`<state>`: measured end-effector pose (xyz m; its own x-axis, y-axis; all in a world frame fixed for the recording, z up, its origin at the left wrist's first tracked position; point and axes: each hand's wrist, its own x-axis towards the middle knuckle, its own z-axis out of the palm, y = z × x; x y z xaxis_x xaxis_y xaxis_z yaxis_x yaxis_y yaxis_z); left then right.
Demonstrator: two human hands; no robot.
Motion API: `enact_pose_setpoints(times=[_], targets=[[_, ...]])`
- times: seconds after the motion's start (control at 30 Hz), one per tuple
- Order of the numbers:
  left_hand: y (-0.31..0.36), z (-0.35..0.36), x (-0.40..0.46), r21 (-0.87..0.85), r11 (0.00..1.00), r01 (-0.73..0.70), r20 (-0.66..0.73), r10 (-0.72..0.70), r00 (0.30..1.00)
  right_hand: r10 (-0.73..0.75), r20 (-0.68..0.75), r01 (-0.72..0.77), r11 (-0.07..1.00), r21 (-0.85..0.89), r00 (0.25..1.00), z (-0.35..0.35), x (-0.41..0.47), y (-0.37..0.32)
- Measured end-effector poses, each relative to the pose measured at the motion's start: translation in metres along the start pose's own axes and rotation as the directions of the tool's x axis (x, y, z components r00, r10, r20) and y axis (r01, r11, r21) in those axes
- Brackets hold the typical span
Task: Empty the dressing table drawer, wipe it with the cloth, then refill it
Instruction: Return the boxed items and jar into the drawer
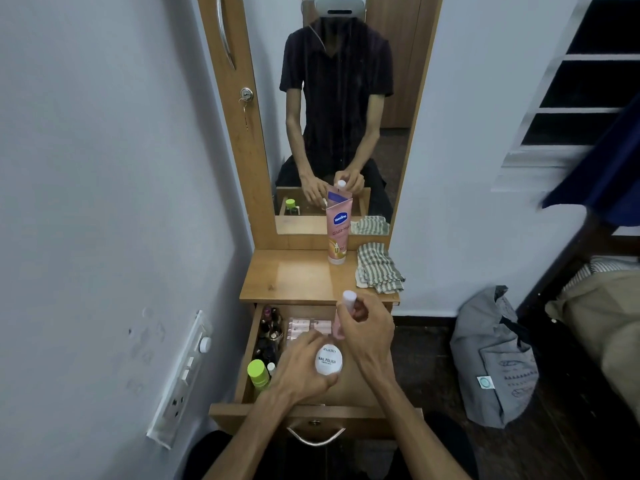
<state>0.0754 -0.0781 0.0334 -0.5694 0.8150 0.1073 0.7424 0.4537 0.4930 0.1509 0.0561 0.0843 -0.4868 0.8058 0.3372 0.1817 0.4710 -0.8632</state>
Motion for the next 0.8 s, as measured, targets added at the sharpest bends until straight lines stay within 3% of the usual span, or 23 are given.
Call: enact_pose_setpoints(times=[0.13, 0.23, 0.4, 0.8], targets=[[0.006, 0.016, 0.005, 0.131, 0.991, -0.023, 0.177, -0.001, 0.984, 0.010, 0.050, -0.009, 1.000, -0.030, 0.999, -0.004, -0.009, 0.012], [0.005, 0.023, 0.010, 0.254, 0.967, -0.029, 0.237, -0.033, 0.971, 0.018, 0.080, -0.014, 0.998, -0.059, 0.997, -0.004, -0.012, 0.018], [-0.004, 0.022, 0.014, 0.382, 0.924, -0.017, 0.243, -0.083, 0.966, 0.084, 0.126, -0.072, 0.993, -0.099, 0.988, -0.003, -0.015, 0.031], [-0.032, 0.021, 0.010, 0.411, 0.911, 0.039, 0.221, -0.141, 0.965, 0.132, 0.191, -0.107, 0.985, -0.134, 0.973, 0.003, -0.013, 0.043]])
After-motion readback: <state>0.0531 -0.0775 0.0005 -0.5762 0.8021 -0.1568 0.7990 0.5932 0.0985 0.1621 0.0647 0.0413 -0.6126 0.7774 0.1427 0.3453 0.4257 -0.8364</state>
